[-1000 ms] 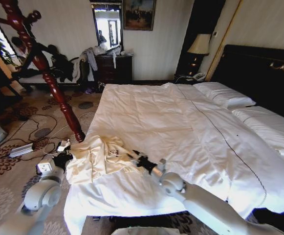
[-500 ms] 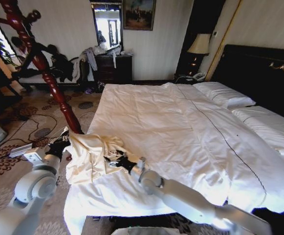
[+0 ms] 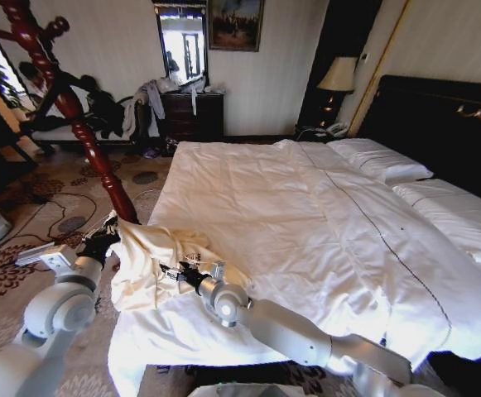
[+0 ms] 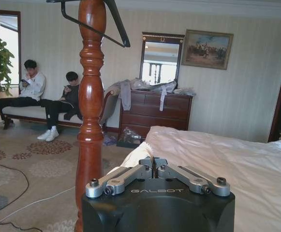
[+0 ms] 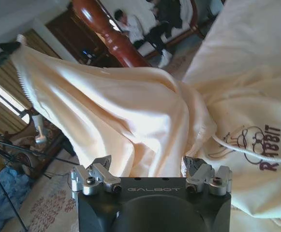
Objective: Pick up the clothes from the bed and hang them on the clothes hanger.
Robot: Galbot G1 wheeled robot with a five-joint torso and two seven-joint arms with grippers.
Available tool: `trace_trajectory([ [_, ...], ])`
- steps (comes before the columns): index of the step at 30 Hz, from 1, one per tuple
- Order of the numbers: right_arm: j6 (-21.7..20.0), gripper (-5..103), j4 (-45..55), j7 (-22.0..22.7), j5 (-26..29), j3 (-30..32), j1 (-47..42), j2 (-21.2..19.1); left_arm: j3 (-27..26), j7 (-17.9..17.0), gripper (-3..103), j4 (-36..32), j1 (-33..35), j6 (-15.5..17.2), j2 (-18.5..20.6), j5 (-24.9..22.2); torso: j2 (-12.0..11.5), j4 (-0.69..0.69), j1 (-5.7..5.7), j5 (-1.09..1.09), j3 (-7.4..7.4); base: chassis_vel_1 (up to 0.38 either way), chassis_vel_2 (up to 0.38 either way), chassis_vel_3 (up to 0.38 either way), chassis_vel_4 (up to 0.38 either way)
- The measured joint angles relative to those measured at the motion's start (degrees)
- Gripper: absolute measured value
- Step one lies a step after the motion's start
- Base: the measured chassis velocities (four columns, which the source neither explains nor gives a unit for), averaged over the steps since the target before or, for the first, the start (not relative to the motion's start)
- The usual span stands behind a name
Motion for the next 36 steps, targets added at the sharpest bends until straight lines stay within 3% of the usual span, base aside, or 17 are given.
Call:
trace_trajectory([
  [7,-1.2,83,-1.4,1.9,1.4,0.5,0.6,1.2,-0.1,-0.1,0,0.0,-0.1,0.0,0.3,-0.3,0.0,0.01,0.0,0.01,0.0,0.0,0.0,0.0,0.0],
  [16,-1.3,84,1.5,3.2,2.3,1.0,0.8,-1.0,0.2,-0.2,0,1.1,-1.4,0.0,0.7,-0.7,0.0,0.0,0.0,0.01,0.0,0.0,0.0,0.0,0.0],
  [23,-4.6,87,-0.5,6.0,2.6,2.2,0.6,0.6,0.4,-0.3,0,1.4,-1.8,0.0,1.2,-0.9,0.0,0.01,-0.01,0.01,0.0,0.0,0.0,0.0,0.0],
  [36,-6.1,70,-2.7,7.5,3.6,2.9,0.4,1.8,0.3,-0.4,0,1.0,-2.0,0.1,1.4,-1.3,0.0,0.0,-0.01,0.01,0.0,0.0,0.0,0.0,0.0],
])
